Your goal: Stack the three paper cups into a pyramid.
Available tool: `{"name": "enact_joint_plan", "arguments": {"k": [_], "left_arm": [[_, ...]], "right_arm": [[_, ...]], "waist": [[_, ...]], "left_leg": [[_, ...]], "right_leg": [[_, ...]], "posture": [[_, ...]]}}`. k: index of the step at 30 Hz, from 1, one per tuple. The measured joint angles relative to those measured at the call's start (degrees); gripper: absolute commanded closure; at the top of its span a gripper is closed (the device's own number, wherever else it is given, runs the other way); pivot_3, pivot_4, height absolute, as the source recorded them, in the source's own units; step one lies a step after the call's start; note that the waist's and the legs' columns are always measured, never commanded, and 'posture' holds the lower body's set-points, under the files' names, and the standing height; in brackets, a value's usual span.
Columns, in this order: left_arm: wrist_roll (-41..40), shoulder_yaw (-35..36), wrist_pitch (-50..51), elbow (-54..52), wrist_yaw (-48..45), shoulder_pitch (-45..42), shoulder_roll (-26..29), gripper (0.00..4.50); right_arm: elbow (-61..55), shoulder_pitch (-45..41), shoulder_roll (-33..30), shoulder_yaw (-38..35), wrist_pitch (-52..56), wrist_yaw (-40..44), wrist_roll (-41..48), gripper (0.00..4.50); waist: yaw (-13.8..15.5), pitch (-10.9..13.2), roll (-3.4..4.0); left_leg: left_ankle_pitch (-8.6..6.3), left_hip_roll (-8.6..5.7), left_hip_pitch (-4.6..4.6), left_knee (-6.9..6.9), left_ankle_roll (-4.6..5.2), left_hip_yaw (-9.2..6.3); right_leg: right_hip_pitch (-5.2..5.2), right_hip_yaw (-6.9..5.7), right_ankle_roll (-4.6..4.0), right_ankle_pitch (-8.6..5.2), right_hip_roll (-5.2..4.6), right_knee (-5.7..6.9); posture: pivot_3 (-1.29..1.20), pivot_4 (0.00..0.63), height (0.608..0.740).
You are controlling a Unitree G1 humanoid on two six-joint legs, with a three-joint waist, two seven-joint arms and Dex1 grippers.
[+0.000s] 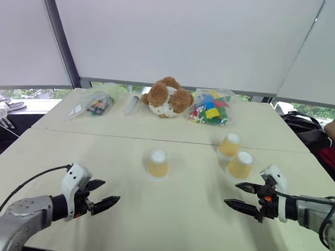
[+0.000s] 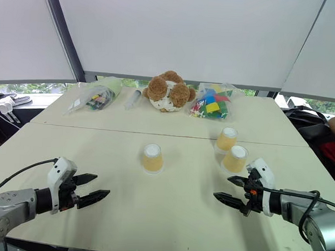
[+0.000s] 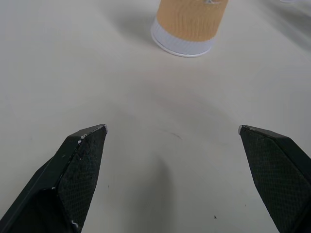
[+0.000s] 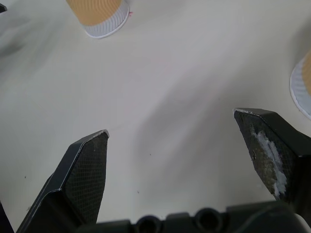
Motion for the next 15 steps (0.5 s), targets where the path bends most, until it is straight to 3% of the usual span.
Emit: {"name": "enact_joint_plan", "arguments": {"k": [15], "left_arm": [[1.5,-0.8,-0.2,1.7,-0.4,-3.7,1.8,0.02]], "right_arm": [[0.4,-0.2,3.0,-0.7,-1.2,-3.6,-0.7,0.00]], "waist": [[0.1,0.0,-0.01]], "left_leg": [[0.00,-0.01,0.00,0.03,0.00,0.04]], "right_leg": [[0.02,-0.03,0.00,0.00,0.05,0.01]], "posture": [[0.00,0.150,0.740]]}}
